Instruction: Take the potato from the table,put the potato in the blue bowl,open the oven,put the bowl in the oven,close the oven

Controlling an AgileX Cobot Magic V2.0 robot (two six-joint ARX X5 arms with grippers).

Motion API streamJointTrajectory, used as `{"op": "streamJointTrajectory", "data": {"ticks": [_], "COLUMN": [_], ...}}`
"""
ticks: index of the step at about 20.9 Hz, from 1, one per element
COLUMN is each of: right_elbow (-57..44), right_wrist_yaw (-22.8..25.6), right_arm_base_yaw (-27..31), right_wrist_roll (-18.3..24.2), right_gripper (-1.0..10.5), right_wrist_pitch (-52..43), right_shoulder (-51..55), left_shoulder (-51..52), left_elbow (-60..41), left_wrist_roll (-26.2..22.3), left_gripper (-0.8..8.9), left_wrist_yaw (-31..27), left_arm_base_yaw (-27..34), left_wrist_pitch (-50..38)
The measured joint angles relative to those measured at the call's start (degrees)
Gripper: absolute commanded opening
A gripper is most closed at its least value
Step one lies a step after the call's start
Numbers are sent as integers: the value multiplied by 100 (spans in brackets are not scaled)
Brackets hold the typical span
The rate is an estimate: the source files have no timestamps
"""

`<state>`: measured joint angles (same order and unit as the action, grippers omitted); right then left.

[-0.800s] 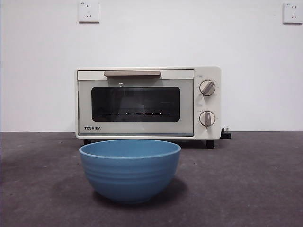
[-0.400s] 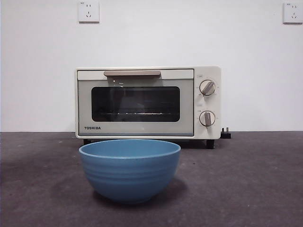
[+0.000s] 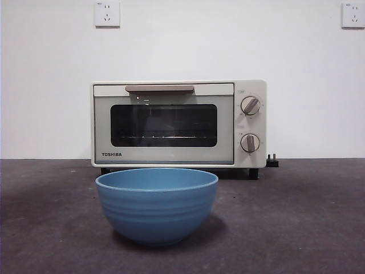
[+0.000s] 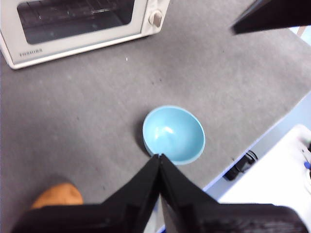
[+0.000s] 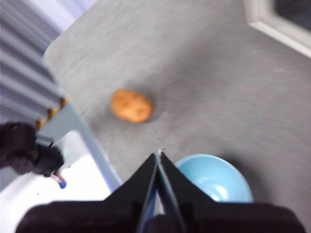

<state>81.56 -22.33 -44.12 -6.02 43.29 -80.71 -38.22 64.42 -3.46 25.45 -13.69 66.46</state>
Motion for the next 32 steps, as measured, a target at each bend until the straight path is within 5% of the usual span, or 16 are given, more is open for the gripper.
{"op": "streamJointTrajectory", "data": {"ticks": [11,12,17,25,32], "right_elbow": [2378,2498,2592,2605,2612], "right_wrist_yaw": [-13,-11,299,710,855], "right_arm_base_yaw": [-1342,-1381,-1497,-1770,-1808], "right_wrist_roll": [669,800,1600,2542,2771], "right_gripper": [3,33,547,637,673], "right_wrist_pitch": [216,214,-190,-916,-1174], "right_shoulder": [-2892,-3036,-3491,-4207,-4937], "left_shoulder": [332,332,350,348,348], "left_elbow": [354,511,1106,1128,1128], "left_wrist_roll": [166,264,483,610,649], "left_gripper": [-6,-6,-6,-5,-5], "left_wrist_yaw": [-584,-782,-2594,-2651,-2979], "left_arm_base_yaw": [0,0,0,0,0], "left_wrist_pitch": [896,894,896,916,920]}}
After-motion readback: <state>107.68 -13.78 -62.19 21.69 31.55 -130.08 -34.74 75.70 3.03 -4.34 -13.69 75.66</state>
